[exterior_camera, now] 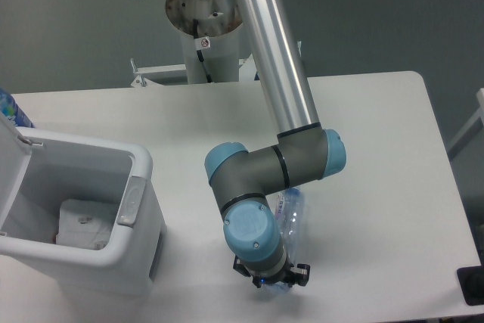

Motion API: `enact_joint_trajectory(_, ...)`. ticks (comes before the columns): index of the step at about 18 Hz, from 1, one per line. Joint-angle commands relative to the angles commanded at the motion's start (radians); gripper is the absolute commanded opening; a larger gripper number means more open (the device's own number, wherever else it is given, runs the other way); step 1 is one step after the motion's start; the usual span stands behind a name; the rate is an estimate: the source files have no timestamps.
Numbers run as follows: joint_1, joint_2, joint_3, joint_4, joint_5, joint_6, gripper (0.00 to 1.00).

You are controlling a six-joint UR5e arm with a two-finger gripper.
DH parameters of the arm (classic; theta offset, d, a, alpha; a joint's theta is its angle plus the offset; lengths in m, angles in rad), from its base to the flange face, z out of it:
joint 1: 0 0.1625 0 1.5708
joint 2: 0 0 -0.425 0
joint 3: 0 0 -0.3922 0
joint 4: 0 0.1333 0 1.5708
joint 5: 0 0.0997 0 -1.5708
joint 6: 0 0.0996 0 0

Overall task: Place the trash in the trash can
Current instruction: 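Close the gripper on the bottle's end and lift it upright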

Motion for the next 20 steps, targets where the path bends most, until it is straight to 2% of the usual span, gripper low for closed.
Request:
enact_joint_trajectory(5, 0.015, 0.025, 0.034, -0.002, -0.123, -0.002, 0.36)
enact_joint_trajectory(7, 0.026, 0.051, 0.032, -0.003, -0.149, -0.003, 0.36)
enact_joint_trajectory(13, 0.041, 0.153, 0.021, -0.005, -0.218, -0.070, 0.36)
enact_joint_trajectory(20, 0.058, 0.302, 0.028, 0.000, -0.409, -0.187, 0.36)
